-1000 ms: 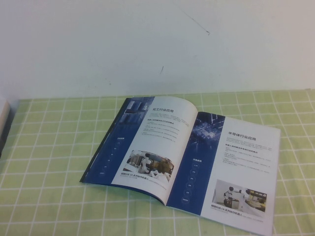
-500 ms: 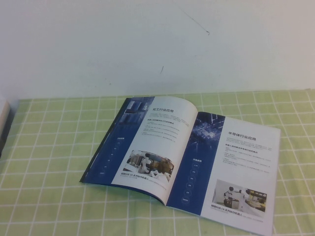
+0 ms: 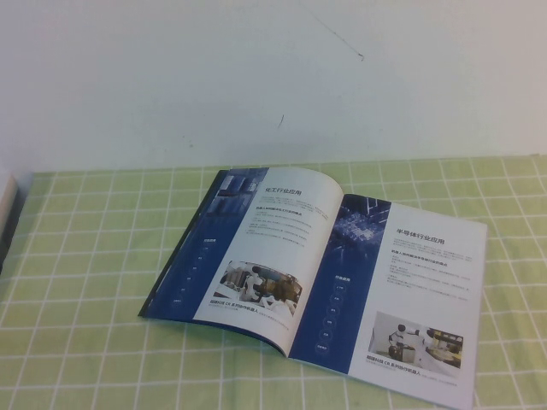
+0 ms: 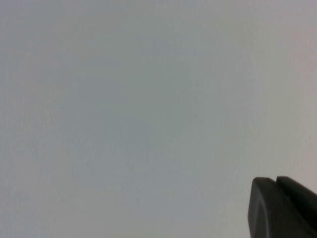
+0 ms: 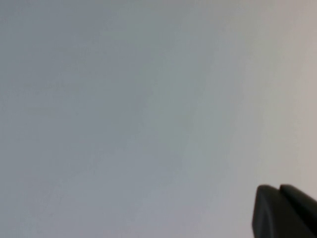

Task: Close book

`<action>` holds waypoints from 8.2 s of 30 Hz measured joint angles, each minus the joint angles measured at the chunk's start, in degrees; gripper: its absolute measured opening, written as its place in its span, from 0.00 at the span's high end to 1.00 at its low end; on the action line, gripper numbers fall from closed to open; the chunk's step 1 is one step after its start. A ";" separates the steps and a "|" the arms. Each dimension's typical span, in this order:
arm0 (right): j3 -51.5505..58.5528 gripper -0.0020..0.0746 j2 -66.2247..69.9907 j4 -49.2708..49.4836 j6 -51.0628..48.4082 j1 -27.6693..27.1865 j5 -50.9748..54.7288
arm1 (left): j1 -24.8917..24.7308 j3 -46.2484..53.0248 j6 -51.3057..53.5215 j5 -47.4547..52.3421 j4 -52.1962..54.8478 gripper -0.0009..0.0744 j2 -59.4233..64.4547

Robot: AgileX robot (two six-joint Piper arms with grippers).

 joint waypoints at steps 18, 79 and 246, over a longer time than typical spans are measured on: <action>-38.16 0.98 27.83 4.81 -1.22 0.00 54.68 | 0.00 -31.58 -2.48 32.72 17.45 0.99 25.62; -50.35 0.98 107.35 38.60 -50.09 14.66 59.88 | -10.80 -86.96 26.77 58.62 -4.45 0.99 121.84; -18.94 0.98 21.15 7.32 -15.11 13.26 71.31 | 1.73 2.56 20.90 41.69 -3.13 0.99 -0.03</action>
